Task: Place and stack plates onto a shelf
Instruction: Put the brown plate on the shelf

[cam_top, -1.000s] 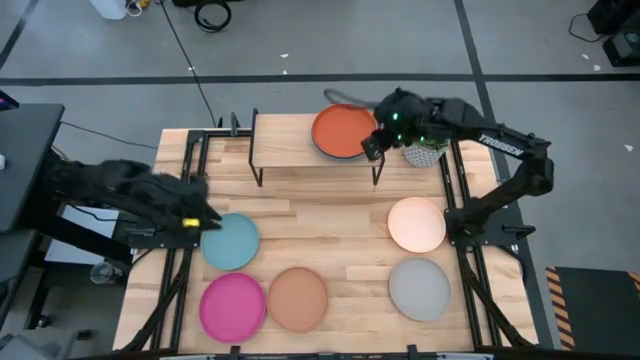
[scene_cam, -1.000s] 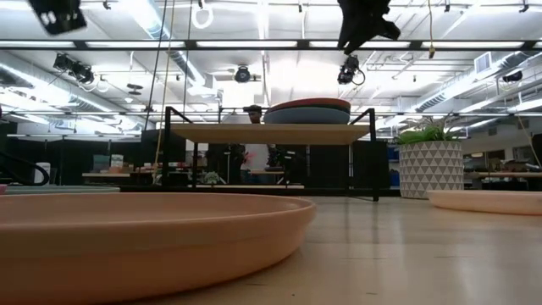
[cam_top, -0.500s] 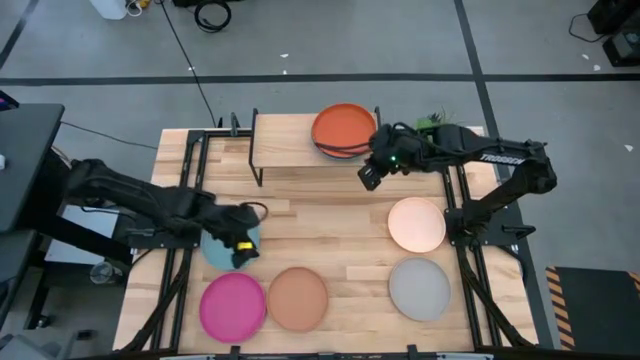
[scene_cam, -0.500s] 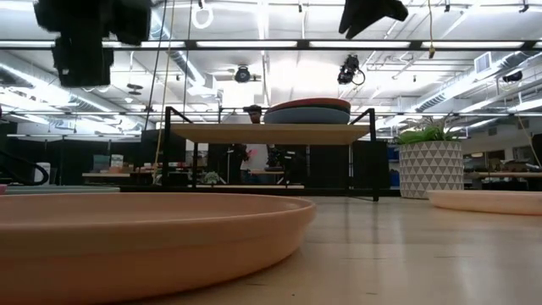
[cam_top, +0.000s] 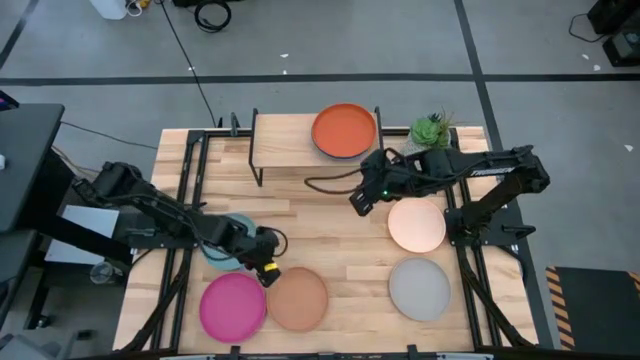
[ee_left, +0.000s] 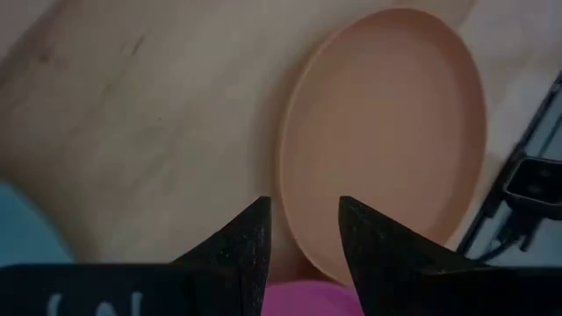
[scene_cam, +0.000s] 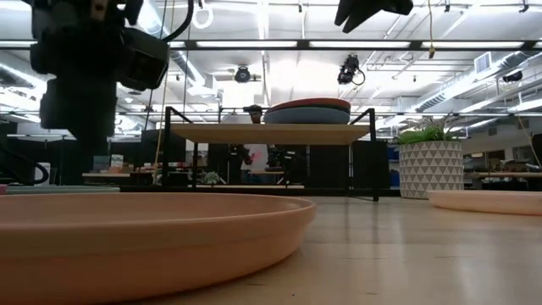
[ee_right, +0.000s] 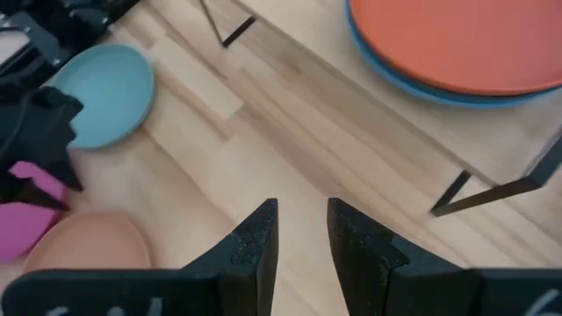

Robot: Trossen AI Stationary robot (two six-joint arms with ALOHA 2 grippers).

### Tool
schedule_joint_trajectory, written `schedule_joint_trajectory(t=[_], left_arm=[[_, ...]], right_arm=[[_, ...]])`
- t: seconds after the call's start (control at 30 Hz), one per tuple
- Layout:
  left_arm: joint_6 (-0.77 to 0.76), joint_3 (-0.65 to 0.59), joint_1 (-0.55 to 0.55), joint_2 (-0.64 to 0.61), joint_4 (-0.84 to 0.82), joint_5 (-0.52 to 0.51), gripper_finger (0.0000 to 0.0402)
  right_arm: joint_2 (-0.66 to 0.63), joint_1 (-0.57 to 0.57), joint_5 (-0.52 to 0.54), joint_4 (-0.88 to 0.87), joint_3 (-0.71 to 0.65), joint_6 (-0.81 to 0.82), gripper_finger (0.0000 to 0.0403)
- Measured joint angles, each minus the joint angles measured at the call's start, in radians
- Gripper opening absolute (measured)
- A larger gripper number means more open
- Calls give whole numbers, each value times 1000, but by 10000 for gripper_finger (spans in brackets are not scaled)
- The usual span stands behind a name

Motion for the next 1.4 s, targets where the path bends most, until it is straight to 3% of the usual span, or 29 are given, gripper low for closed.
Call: schedule_joint_trajectory(t=[0.33, 0.47, 0.9, 1.0, 1.17, 1.4], left_arm=[[-83, 89, -32, 139, -11, -211, 141], [-71, 130, -31, 205, 9, -248, 141], [-31, 168, -76, 335, 10, -212, 138], [-30, 168, -76, 336, 4, -211, 113], [-32, 168, -75, 333, 7, -175, 21], [-50, 167, -43, 198, -4, -137, 15]], right_arm=[[2, 20, -7, 41, 0, -55, 107], [-1, 22, -7, 78, 0, -112, 107], [-11, 22, -34, 170, 1, -260, 107], [-12, 22, -34, 177, 1, -279, 107], [-33, 17, -43, 150, 1, -293, 107], [-143, 9, -35, 71, 2, -271, 107]])
